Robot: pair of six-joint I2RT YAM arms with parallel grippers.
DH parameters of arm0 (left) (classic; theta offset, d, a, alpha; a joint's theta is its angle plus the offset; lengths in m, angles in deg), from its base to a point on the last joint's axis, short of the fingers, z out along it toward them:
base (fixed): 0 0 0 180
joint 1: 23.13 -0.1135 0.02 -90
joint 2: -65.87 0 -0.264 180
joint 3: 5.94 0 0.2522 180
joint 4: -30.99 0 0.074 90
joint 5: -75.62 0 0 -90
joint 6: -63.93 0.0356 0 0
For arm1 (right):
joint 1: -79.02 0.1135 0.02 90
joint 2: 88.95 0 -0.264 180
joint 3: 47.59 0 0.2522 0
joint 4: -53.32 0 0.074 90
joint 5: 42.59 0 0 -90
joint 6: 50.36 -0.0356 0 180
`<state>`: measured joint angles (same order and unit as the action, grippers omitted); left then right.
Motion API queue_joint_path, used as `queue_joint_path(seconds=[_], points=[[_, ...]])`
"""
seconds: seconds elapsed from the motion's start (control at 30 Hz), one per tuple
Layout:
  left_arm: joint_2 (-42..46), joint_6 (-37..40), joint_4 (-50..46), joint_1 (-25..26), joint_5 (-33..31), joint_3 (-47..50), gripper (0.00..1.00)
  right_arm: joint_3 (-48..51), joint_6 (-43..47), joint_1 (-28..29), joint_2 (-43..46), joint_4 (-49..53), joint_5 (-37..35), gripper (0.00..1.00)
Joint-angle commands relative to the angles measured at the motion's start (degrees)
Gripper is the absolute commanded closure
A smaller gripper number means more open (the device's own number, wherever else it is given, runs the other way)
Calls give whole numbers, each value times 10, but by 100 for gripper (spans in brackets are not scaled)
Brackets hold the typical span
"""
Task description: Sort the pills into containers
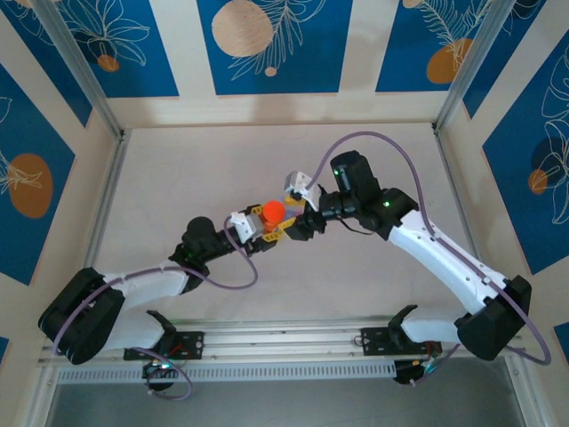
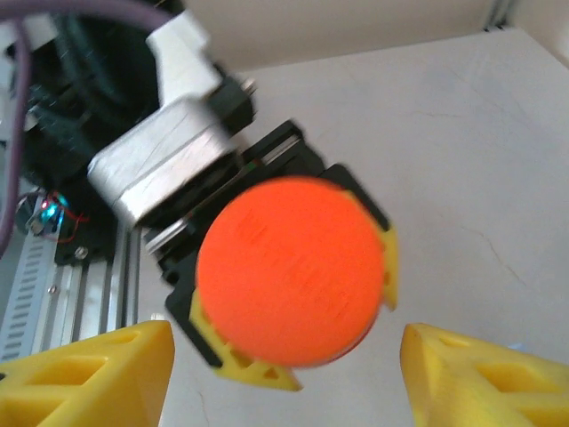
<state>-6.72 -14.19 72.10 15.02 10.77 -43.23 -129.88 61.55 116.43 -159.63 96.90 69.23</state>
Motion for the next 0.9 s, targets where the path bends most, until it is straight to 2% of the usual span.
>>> queue_joint_path(seconds=[0.0,0.2,0.4,0.87], points=[[8,-19,61,2,37,-11,100,11,97,2,7,30,33,31],[-4,-33,58,2,83,-26,100,-38,132,10,-49,57,9,30],[-3,-27,40,2,84,-26,100,-71,141,29,-87,63,-7,29],[-17,-23,30,2,91,-29,100,-100,165,44,-78,87,3,32]])
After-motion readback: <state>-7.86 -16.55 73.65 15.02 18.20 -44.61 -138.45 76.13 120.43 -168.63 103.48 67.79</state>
